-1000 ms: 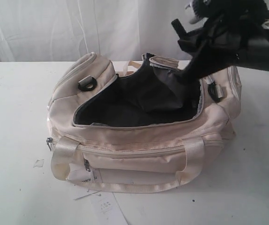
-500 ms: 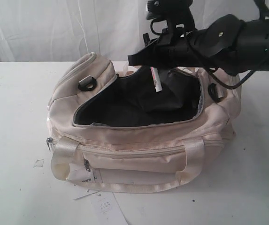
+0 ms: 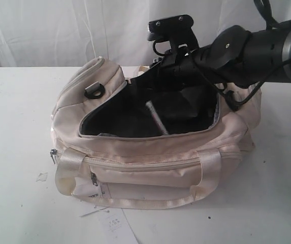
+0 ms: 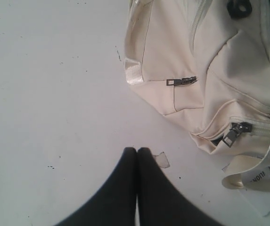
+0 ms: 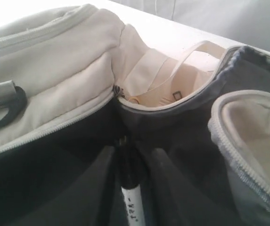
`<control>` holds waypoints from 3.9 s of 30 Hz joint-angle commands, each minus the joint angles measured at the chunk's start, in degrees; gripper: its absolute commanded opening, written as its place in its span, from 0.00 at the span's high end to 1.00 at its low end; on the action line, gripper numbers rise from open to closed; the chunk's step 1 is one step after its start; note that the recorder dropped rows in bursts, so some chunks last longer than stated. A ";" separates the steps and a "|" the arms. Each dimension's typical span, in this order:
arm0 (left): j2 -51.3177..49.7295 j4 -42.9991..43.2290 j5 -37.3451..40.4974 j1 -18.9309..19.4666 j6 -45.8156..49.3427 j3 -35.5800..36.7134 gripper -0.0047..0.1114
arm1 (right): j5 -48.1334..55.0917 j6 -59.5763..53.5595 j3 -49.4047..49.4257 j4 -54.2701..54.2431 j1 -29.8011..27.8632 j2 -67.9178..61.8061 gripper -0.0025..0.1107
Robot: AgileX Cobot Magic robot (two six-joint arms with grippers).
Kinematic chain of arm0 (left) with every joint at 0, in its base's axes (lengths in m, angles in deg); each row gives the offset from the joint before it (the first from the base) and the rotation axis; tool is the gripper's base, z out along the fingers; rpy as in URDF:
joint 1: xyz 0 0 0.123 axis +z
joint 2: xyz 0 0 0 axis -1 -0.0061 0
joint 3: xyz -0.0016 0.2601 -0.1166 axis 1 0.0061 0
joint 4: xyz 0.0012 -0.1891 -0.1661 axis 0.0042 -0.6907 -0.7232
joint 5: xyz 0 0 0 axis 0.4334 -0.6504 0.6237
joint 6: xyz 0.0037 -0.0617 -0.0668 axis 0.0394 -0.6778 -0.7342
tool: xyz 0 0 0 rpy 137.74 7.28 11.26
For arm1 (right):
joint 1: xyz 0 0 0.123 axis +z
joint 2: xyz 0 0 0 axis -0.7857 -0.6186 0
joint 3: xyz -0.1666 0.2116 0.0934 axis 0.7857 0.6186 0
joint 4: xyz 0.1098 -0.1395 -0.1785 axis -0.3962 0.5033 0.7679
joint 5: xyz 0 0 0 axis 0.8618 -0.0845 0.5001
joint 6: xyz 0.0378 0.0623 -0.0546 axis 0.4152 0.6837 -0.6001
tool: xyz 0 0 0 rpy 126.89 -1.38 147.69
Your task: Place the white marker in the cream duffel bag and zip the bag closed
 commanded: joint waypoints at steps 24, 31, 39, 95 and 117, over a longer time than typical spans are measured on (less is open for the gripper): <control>0.12 -7.65 1.13 -0.30 -6.80 0.34 0.96 | 6.60 27.87 -3.03 39.39 -45.82 6.83 0.98; 0.12 -7.65 2.12 -0.30 -6.95 0.34 0.96 | 32.30 10.84 -7.12 26.56 -46.83 2.57 0.98; 0.12 -7.40 4.95 -0.30 -6.95 0.34 0.96 | 46.15 -11.60 -22.62 -18.61 -43.78 -5.25 0.98; 0.12 1.32 8.59 -0.30 -6.95 0.34 0.96 | 61.69 -1.31 -32.81 28.56 -18.33 -14.92 0.98; 0.12 1.32 8.92 -0.30 -6.95 0.34 0.96 | 61.69 11.51 -31.57 30.46 -18.33 -13.91 0.57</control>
